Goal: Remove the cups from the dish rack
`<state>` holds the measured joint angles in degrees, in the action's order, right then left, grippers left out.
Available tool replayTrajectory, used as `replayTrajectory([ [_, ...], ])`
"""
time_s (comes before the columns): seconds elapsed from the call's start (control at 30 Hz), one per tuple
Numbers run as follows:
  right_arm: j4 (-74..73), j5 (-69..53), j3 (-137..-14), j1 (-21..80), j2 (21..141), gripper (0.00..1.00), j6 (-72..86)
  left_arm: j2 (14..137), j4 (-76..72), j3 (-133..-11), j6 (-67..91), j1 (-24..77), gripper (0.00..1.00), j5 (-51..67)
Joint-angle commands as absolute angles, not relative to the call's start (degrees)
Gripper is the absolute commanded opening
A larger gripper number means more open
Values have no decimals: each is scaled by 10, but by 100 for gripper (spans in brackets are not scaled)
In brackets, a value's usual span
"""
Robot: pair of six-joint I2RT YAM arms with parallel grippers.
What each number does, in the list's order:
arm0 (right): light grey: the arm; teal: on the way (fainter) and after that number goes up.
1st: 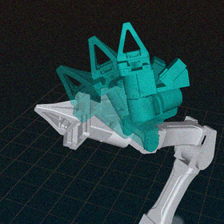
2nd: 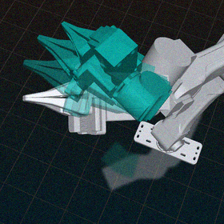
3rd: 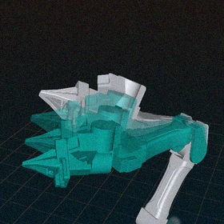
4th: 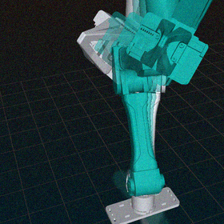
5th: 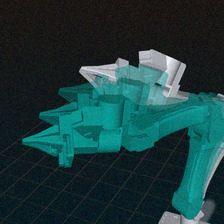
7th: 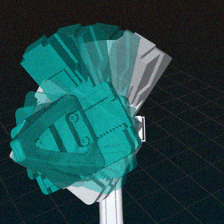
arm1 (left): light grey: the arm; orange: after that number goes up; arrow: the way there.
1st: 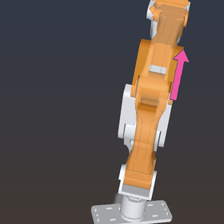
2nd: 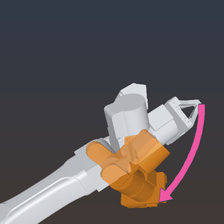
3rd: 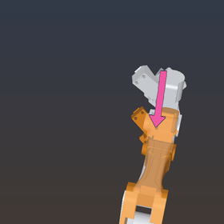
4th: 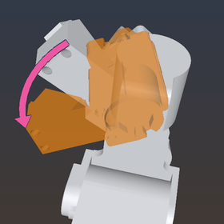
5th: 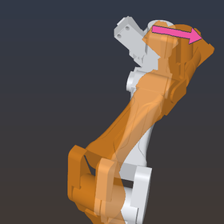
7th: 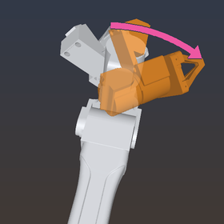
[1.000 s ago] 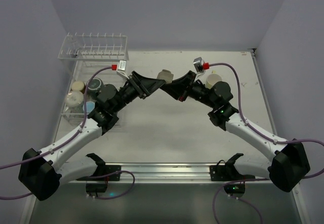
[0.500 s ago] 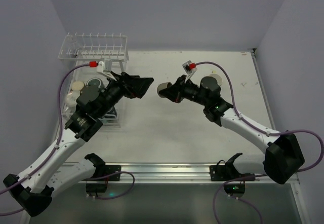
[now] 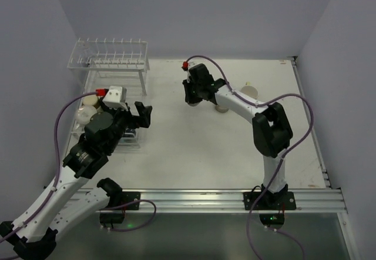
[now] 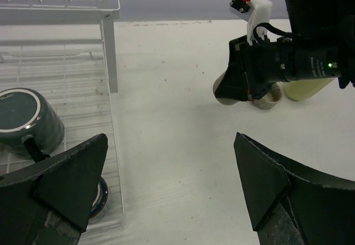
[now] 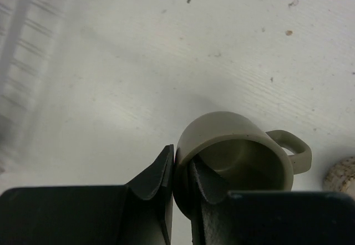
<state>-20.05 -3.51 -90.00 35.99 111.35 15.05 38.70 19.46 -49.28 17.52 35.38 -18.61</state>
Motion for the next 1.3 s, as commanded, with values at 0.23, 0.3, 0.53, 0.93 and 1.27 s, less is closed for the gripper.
replayTrajectory([
  [0.23,-337,41,-1066,338,1264,0,92,365,192,-459,134,355,100,-217],
  [0.3,-351,40,-1077,334,1275,0,92,366,192,-458,135,355,100,-217],
  [0.53,-347,54,-1051,334,1274,15,94,379,191,-459,138,352,100,-229],
  [0.93,-263,-50,-940,337,1065,72,148,455,238,-602,191,344,100,-286],
  [1.27,-2,-168,-560,349,753,82,271,705,280,-852,218,239,100,-289],
])
